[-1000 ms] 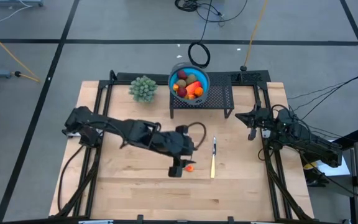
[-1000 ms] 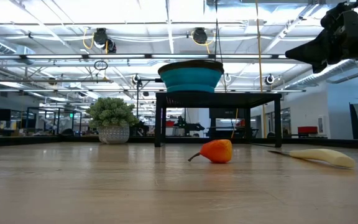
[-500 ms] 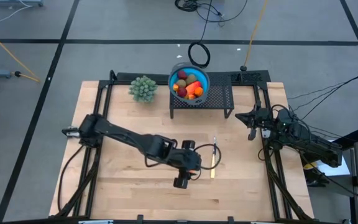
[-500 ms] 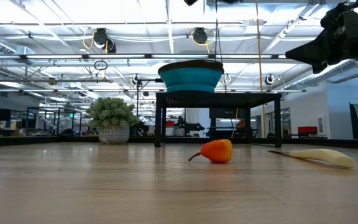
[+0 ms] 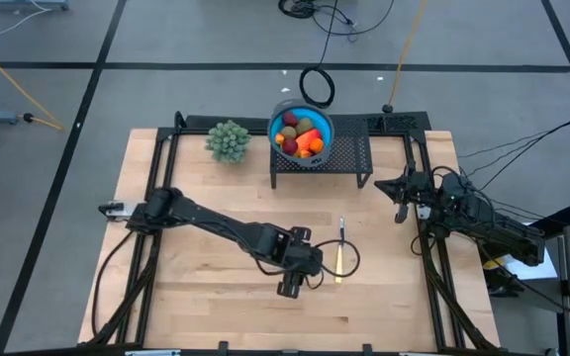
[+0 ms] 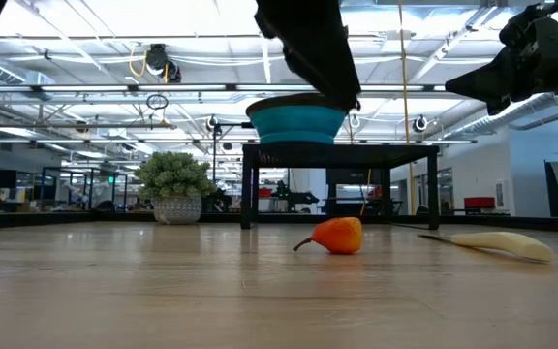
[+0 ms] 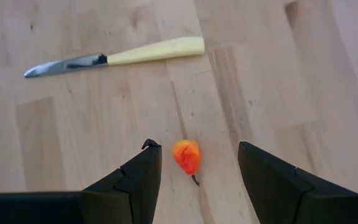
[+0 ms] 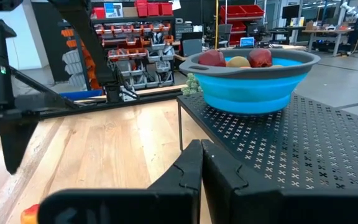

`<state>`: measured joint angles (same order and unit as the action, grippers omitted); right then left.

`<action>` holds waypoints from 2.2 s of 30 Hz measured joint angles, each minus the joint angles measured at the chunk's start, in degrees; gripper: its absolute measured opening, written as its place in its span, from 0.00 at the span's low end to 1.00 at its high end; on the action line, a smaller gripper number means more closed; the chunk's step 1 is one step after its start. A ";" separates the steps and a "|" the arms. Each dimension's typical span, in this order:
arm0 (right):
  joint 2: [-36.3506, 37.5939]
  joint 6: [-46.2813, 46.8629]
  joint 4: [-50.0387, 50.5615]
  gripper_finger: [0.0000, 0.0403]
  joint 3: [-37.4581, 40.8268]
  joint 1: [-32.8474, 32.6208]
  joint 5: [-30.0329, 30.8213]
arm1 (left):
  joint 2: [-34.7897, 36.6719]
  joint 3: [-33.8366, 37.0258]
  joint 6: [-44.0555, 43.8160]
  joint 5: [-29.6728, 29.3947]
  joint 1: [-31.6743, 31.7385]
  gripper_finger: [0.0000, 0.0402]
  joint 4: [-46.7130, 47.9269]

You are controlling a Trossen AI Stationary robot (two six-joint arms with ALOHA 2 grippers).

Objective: Pick & Place Fruit
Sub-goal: Put the orange peach into the blue strainer bowl on the shelf

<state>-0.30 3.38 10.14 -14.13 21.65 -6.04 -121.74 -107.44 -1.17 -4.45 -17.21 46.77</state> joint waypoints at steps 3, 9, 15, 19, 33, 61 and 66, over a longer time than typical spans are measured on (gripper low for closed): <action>0.00 0.01 0.01 0.00 -0.02 0.00 0.00 | -1.04 0.00 0.00 0.02 0.20 0.53 0.15; 0.00 -0.01 0.01 0.00 -0.02 0.01 0.01 | -0.93 1.23 1.25 0.09 0.96 0.53 -0.09; 0.00 -0.01 0.03 0.00 -0.02 0.02 0.00 | -0.97 2.77 1.31 2.44 2.00 0.53 -0.42; 0.00 -0.01 0.03 0.00 0.00 0.02 0.00 | -0.98 3.89 1.42 2.49 2.63 0.53 -0.52; 0.00 0.00 0.03 0.00 -0.01 0.00 0.00 | -0.99 11.43 2.58 2.47 3.08 0.53 -8.05; 0.00 -0.01 0.05 0.00 -0.02 0.00 0.00 | -1.34 15.41 3.15 2.93 3.06 0.53 -17.25; 0.02 0.01 0.07 0.00 -0.02 0.01 0.00 | -3.29 15.37 3.93 4.65 2.82 0.53 -18.71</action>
<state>-0.27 3.40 10.21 -14.15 21.66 -6.04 -125.04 -92.07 2.76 0.21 -14.39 28.05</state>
